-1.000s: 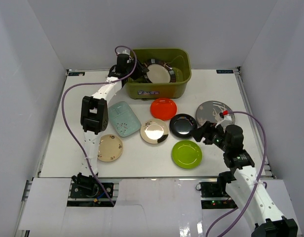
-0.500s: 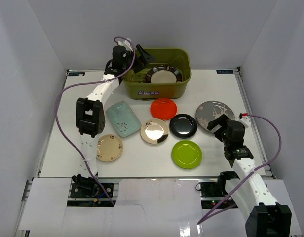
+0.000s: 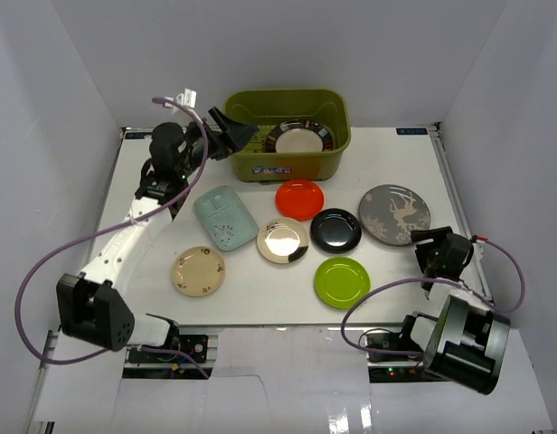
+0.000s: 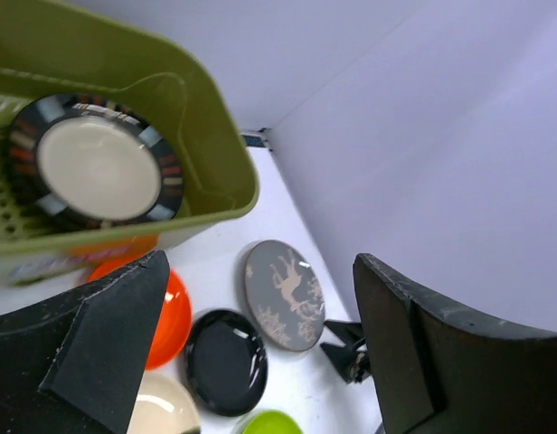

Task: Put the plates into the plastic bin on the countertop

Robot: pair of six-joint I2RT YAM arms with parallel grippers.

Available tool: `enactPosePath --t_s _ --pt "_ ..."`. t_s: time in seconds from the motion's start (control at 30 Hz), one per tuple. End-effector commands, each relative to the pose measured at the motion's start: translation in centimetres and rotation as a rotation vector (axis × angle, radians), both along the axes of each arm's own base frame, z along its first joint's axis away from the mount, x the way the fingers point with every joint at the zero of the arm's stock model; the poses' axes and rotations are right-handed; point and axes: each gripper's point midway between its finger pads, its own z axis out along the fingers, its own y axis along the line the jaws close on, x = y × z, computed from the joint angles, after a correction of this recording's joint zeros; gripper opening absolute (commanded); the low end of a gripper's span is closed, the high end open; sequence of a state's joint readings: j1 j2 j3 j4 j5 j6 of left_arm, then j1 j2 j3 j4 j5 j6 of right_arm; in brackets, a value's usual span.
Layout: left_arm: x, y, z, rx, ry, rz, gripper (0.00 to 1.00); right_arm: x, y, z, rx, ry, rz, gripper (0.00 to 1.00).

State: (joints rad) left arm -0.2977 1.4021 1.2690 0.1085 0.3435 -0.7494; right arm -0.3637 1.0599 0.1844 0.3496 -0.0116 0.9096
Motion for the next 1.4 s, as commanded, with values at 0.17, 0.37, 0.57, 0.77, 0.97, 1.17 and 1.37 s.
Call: enactPosePath --t_s 0.17,0.37,0.57,0.77,0.97,1.17,1.37 --pt "-4.7 7.8 -15.7 0.295 0.299 0.302 0.91 2.8 3.0 -1.9 0.253 -0.085 0.082 0.47" --pt "-5.1 10.5 -17.9 0.420 0.365 0.385 0.92 3.7 2.6 2.0 0.230 -0.248 0.083 0.08" --pt "-4.0 14.7 -22.3 0.331 0.536 0.411 0.91 4.6 -0.3 14.2 -0.015 -0.445 0.034 0.08" --pt "-3.5 18.2 -25.8 0.181 0.664 0.467 0.89 7.2 5.5 28.3 -0.056 -0.726 0.412 0.08" --pt "-2.6 19.1 -27.3 0.147 0.712 0.455 0.90 11.0 14.5 35.3 -0.141 -0.788 0.716 0.08" --pt "-1.8 19.2 -29.5 0.121 0.778 0.424 0.90 18.1 23.7 35.9 -0.101 -0.742 0.901 0.08" --pt "-1.2 18.3 -30.7 0.096 0.814 0.366 0.89 25.2 28.0 30.9 -0.092 -0.599 0.962 0.08"
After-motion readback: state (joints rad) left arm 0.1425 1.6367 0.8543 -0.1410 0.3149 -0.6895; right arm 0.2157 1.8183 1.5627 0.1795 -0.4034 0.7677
